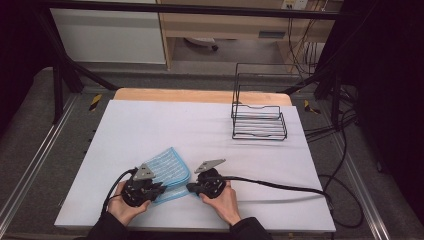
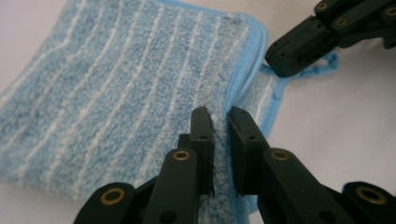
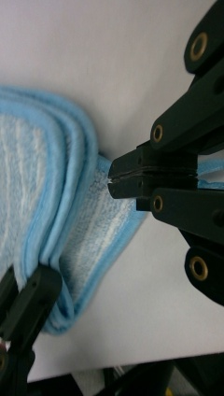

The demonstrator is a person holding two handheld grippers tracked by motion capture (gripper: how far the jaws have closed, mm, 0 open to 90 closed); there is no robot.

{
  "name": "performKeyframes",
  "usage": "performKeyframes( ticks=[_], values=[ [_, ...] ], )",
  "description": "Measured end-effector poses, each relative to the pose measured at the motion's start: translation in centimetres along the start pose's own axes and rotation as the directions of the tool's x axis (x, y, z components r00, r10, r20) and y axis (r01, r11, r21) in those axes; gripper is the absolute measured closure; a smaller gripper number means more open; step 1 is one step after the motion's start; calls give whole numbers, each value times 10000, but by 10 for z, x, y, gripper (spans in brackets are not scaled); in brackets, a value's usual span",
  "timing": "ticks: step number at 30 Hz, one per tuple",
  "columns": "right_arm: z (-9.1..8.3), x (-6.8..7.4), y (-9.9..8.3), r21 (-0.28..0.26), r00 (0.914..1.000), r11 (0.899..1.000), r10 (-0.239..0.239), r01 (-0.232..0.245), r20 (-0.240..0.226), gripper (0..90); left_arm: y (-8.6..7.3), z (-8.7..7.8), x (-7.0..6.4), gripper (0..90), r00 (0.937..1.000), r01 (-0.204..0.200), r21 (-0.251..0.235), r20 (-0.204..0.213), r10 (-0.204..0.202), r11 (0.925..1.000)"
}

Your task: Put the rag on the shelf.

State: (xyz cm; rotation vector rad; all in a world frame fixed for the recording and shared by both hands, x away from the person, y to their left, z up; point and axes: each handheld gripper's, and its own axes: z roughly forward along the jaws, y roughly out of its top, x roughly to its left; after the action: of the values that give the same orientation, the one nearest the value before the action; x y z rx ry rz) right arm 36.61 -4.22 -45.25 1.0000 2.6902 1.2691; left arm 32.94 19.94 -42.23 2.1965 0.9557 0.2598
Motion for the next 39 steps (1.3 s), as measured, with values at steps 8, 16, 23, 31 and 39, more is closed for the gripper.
performKeyframes(
  ticks=[8, 16, 23, 31, 39],
  values=[
    [-48, -21, -8, -213, 9968, 9985, 513, -501, 618, 898, 11, 10, -21, 804, 9909, -466, -368, 1248, 509, 9982],
    [-62, -31, -34, 381, 9966, 9973, 606, -628, 564, 873, 15, 35, -51, 785, 9802, -1386, 455, 1491, 1305, 9893],
    [-65, -37, -16, -827, 9972, 9953, 551, -508, 508, 597, 15, 18, -37, 620, 9844, -374, -167, 1714, 397, 9992],
    [-31, -40, -7, -141, 9984, 9988, 475, -471, 312, 508, 7, -2, -8, 372, 9966, 301, -762, 785, -241, 9966],
    [-30, -32, -14, -34, 9991, 9997, 248, -247, 338, 549, 2, -11, 23, 227, 9931, 1041, -1180, -418, -1097, 9875]
  ],
)
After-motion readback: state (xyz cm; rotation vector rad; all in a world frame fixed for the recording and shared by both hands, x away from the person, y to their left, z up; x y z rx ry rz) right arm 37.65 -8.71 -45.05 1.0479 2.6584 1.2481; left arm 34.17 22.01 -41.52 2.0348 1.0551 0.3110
